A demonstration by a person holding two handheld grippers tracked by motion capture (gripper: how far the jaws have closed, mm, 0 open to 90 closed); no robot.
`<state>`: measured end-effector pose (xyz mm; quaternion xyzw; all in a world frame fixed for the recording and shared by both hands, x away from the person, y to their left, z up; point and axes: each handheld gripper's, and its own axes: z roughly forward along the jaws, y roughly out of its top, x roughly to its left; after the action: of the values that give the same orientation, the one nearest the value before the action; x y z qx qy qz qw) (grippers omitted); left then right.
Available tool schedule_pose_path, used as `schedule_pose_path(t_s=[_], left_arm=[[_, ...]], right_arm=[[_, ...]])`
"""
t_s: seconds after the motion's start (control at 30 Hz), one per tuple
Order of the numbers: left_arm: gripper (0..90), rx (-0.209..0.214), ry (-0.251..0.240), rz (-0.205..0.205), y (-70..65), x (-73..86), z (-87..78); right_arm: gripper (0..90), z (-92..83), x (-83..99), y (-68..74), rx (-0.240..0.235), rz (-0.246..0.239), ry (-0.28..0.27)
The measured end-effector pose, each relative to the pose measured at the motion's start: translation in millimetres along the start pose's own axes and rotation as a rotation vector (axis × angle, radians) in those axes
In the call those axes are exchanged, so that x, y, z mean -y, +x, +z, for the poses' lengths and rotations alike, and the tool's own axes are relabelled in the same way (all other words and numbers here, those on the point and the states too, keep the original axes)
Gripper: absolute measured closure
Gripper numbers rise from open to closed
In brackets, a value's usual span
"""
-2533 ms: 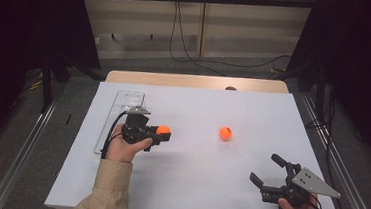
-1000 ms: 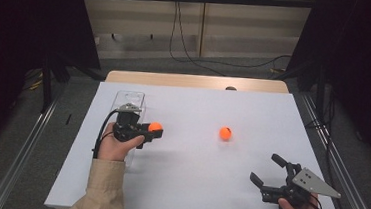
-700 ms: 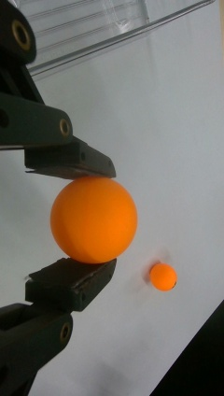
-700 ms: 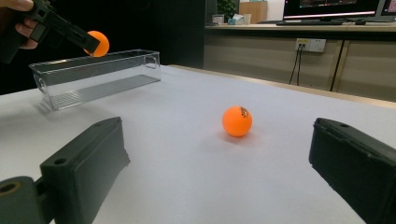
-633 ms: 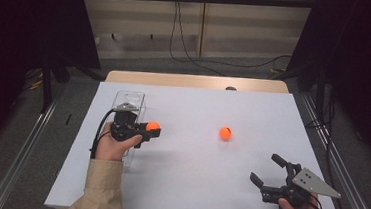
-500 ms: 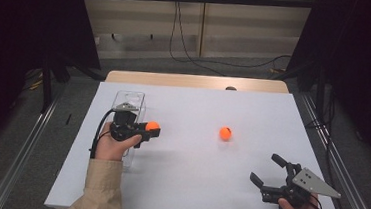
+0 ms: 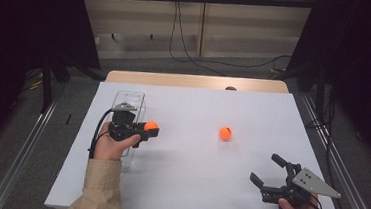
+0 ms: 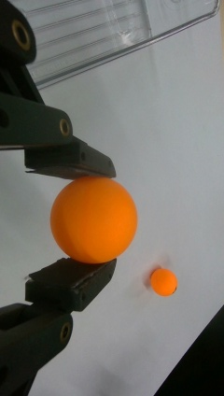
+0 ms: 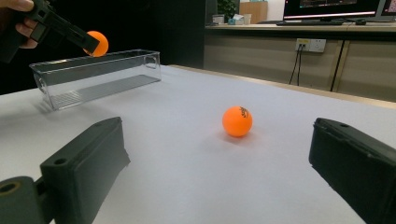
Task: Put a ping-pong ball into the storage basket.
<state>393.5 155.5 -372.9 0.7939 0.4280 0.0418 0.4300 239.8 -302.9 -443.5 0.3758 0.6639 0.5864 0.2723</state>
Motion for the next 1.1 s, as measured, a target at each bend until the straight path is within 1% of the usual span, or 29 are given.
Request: schedule_pose_path(t_s=[0.17, 0.27, 0.6, 0.73, 0.83, 1.0, 1.1], left_arm=[[50.8, -0.003, -0.003, -0.008, 0.6, 0.0, -2.0], [50.8, -0.005, 0.001, -0.002, 2.0, 0.2, -2.6], [50.8, -0.015, -0.008, -0.015, 4.2, 0.9, -4.5], [50.8, -0.014, -0.003, -0.009, 5.0, 0.7, -5.7], [50.8, -0.016, -0.007, -0.012, 5.3, 0.8, -5.9], [50.8, -0.022, -0.014, -0.018, 6.7, 1.1, -7.4], [50.8, -0.029, -0.010, -0.019, 7.9, 1.4, -8.4]], right_arm=[[3.5, 0.0, 0.0, -0.1, -0.001, 0.000, 0.000], [3.5, 0.1, 0.0, 0.0, 0.000, 0.000, 0.000], [3.5, 0.1, 0.0, 0.2, -0.002, -0.001, 0.000], [3.5, 0.1, 0.1, 0.1, -0.001, 0.000, 0.000], [3.5, 0.0, 0.0, 0.1, -0.001, -0.001, 0.000], [3.5, 0.1, 0.1, 0.0, -0.001, 0.000, 0.000], [3.5, 0.0, 0.1, 0.0, -0.001, 0.000, 0.001]])
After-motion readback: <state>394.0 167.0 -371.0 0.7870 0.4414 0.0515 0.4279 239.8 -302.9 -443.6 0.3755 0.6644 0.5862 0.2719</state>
